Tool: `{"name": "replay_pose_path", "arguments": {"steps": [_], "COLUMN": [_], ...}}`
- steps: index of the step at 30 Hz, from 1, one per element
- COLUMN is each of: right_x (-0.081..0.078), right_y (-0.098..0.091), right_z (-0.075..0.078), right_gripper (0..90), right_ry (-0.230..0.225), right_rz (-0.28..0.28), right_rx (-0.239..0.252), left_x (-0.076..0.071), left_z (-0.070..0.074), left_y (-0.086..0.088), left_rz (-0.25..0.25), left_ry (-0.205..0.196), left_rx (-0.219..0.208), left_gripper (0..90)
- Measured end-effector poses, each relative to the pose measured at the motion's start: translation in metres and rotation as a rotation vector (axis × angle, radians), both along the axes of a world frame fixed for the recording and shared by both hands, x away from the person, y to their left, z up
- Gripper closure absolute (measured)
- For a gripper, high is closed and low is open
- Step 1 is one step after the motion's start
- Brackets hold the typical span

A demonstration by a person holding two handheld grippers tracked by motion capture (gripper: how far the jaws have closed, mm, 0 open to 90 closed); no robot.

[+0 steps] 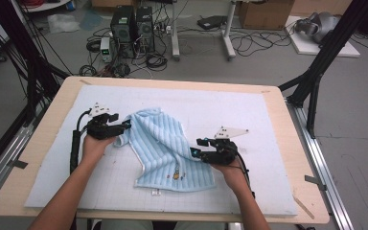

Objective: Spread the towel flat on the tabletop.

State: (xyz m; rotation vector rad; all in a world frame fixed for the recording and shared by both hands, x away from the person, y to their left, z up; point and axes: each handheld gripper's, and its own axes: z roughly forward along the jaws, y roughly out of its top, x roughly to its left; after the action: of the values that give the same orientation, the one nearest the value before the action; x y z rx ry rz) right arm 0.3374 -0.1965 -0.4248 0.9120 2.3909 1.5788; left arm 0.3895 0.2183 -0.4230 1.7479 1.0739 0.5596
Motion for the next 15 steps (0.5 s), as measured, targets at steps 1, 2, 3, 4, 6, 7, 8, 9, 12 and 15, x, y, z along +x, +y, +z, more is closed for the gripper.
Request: {"name": "replay_pose_path", "arguments": {"steps": [1, 2, 3, 4, 6, 7, 8, 9, 12, 15], "right_x": [0.005, 0.011, 0.015, 0.021, 0.030, 0.035, 0.039, 0.043, 0.056, 0.064], "right_y": [0.002, 0.004, 0.007, 0.010, 0.015, 0.017, 0.020, 0.022, 0.027, 0.033], "right_z": [0.000, 0.000, 0.000, 0.000, 0.000, 0.000, -0.001, -0.001, -0.004, -0.006], "right_gripper": [48.4, 47.7, 46.7, 45.0, 40.8, 40.5, 40.0, 38.2, 28.6, 24.8], "right_ry": [-0.005, -0.011, -0.008, -0.014, -0.013, -0.011, -0.007, -0.005, 0.017, 0.009], "right_rz": [-0.022, -0.044, -0.052, -0.067, -0.097, -0.110, -0.117, -0.121, -0.118, -0.128], "right_rx": [-0.019, -0.045, -0.057, -0.064, -0.085, -0.093, -0.098, -0.107, -0.113, -0.144], "left_x": [-0.004, -0.006, -0.009, -0.011, -0.015, -0.017, -0.018, -0.020, -0.024, -0.026], "left_z": [-0.001, -0.001, -0.003, -0.003, -0.005, -0.006, -0.007, -0.008, -0.010, -0.010], "left_y": [0.000, 0.000, 0.001, 0.002, 0.004, 0.005, 0.006, 0.007, 0.011, 0.017], "left_rz": [-0.008, -0.013, -0.021, -0.024, -0.015, -0.011, -0.015, -0.018, -0.017, -0.018], "left_ry": [-0.012, -0.015, -0.019, -0.018, -0.025, -0.028, -0.029, -0.029, -0.033, -0.042], "left_rx": [-0.002, -0.003, -0.002, 0.001, 0.003, 0.004, 0.003, 0.001, 0.003, -0.007], "left_gripper": [37.9, 36.7, 35.7, 34.4, 31.8, 30.1, 29.4, 29.4, 24.3, 23.6]}}
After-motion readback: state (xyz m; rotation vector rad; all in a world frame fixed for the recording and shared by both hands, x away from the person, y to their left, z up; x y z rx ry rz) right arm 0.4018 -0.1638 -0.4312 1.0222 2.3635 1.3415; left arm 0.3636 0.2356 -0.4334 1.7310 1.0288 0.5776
